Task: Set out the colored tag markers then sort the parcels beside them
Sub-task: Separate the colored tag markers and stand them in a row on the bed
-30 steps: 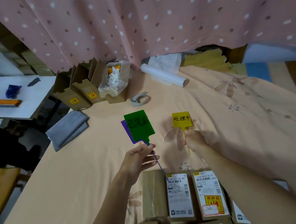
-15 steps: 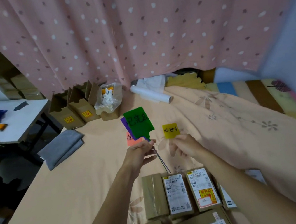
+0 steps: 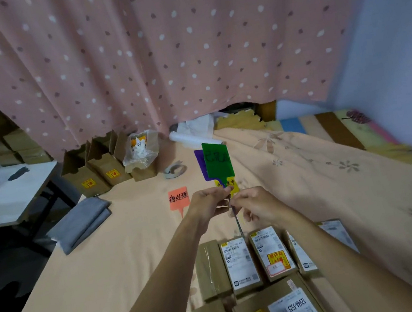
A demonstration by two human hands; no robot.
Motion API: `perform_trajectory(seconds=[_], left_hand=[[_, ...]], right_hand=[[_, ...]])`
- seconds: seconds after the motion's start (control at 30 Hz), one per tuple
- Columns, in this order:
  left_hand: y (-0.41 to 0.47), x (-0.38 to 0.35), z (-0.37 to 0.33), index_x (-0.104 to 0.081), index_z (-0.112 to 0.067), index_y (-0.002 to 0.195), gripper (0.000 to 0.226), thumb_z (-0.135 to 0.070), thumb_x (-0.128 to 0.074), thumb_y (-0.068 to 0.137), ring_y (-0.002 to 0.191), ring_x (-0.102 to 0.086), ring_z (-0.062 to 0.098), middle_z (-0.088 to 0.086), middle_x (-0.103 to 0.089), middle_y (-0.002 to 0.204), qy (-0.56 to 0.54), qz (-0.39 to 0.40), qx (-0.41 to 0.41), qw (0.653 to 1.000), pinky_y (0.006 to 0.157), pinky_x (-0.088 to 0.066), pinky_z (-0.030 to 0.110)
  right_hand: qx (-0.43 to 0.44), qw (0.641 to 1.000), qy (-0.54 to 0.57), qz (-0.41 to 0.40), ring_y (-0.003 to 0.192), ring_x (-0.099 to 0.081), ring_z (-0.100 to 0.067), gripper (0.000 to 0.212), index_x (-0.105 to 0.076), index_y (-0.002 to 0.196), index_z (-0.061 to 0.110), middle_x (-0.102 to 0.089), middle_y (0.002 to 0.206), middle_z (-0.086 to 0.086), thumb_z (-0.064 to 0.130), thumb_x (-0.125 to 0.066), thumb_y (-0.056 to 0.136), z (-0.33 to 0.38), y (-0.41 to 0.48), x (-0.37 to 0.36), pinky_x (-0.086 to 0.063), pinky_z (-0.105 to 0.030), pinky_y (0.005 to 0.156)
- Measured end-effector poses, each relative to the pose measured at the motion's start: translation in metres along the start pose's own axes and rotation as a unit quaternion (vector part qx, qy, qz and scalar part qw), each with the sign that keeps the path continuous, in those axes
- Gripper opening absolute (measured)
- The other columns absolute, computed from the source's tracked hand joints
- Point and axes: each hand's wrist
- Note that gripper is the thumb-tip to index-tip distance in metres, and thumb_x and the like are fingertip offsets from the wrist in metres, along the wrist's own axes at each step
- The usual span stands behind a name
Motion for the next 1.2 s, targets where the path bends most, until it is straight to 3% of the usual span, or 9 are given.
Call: perform_trajectory(seconds=[0.17, 0.37, 0.5, 0.63, 0.83, 1.0, 1.1, 1.2], left_hand=[[0.031, -0.040, -0.002, -0.074, 0.005, 0.110, 0.026, -0.012, -0.073, 0.090, 0.083, -0.066, 0.026, 0.020, -0.071, 0.099, -0.023, -0.015, 0.012, 1.000, 0.083, -0.061, 0.034], [0.061, -0.080, 0.008, -0.078, -0.005, 0.096, 0.010, -0.011, -0.071, 0.092, 0.065, -0.064, 0.017, 0.010, -0.067, 0.088, -0.035, -0.049, 0.040, 0.997, 0.066, -0.060, 0.027], [0.075, -0.103, 0.019, -0.076, -0.002, 0.104, 0.016, -0.011, -0.069, 0.093, 0.067, -0.062, 0.019, 0.006, -0.065, 0.083, -0.038, -0.077, 0.062, 0.994, 0.068, -0.061, 0.027], [0.086, -0.121, 0.033, -0.073, 0.002, 0.109, 0.020, -0.010, -0.067, 0.094, 0.072, -0.061, 0.021, 0.007, -0.065, 0.083, -0.035, -0.112, 0.081, 0.990, 0.075, -0.060, 0.031], [0.088, -0.138, 0.049, -0.071, 0.003, 0.106, 0.016, -0.007, -0.066, 0.095, 0.066, -0.065, 0.019, 0.007, -0.065, 0.077, -0.039, -0.127, 0.091, 0.987, 0.074, -0.061, 0.030], [0.077, -0.135, 0.063, -0.071, 0.007, 0.112, 0.023, -0.007, -0.067, 0.094, 0.076, -0.067, 0.028, 0.013, -0.065, 0.084, -0.020, -0.108, 0.109, 0.988, 0.072, -0.064, 0.032], [0.066, -0.131, 0.068, -0.075, 0.002, 0.104, 0.016, -0.007, -0.069, 0.092, 0.076, -0.066, 0.027, 0.012, -0.065, 0.083, 0.001, -0.101, 0.103, 0.990, 0.077, -0.062, 0.037], [0.056, -0.126, 0.064, -0.078, -0.005, 0.097, 0.010, -0.006, -0.071, 0.091, 0.074, -0.065, 0.024, 0.012, -0.067, 0.081, 0.018, -0.103, 0.090, 0.990, 0.079, -0.060, 0.038]], right_hand=[[-0.001, 0.999, 0.017, -0.028, 0.038, -0.044, -0.009, 0.015, -0.066, 0.086, 0.007, -0.069, 0.071, -0.003, 0.017, -0.065, 0.097, -0.005, 0.008, 0.046, -0.028, -0.018, 0.037], [-0.003, 0.998, 0.029, -0.055, 0.041, -0.041, -0.013, 0.012, -0.065, 0.093, 0.000, -0.071, 0.081, -0.011, 0.009, -0.059, 0.099, -0.022, 0.023, 0.106, -0.030, -0.019, 0.040], [-0.004, 0.994, 0.031, -0.103, 0.038, -0.041, -0.009, 0.014, -0.061, 0.093, -0.001, -0.072, 0.077, -0.008, 0.006, -0.053, 0.102, -0.048, 0.041, 0.149, -0.035, -0.018, 0.041], [-0.054, 0.989, 0.016, -0.140, 0.047, -0.046, -0.015, 0.012, -0.059, 0.101, 0.000, -0.072, 0.083, -0.007, 0.008, -0.051, 0.102, -0.089, 0.064, 0.187, -0.039, -0.028, 0.051], [-0.139, 0.981, -0.007, -0.134, 0.055, -0.049, -0.015, 0.012, -0.061, 0.100, 0.007, -0.073, 0.088, -0.012, 0.007, -0.049, 0.100, -0.146, 0.093, 0.207, -0.040, -0.031, 0.054], [-0.175, 0.972, -0.105, -0.121, 0.069, -0.059, -0.020, 0.023, -0.063, 0.084, 0.012, -0.073, 0.098, -0.014, 0.004, -0.043, 0.094, -0.157, 0.106, 0.200, -0.049, -0.035, 0.066], [-0.199, 0.960, -0.160, -0.111, 0.088, -0.068, -0.031, 0.026, -0.068, 0.104, 0.001, -0.072, 0.105, -0.018, 0.011, -0.047, 0.094, -0.158, 0.105, 0.196, -0.058, -0.040, 0.077], [-0.214, 0.939, -0.236, -0.132, 0.107, -0.064, -0.038, 0.039, -0.059, 0.124, 0.000, -0.064, 0.122, -0.021, 0.027, -0.047, 0.099, -0.148, 0.090, 0.191, -0.053, -0.038, 0.083]])
Point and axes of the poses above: each hand's wrist, its own y-axis towards the middle knuckle, its own x-axis out of the back of the hand, z = x × y
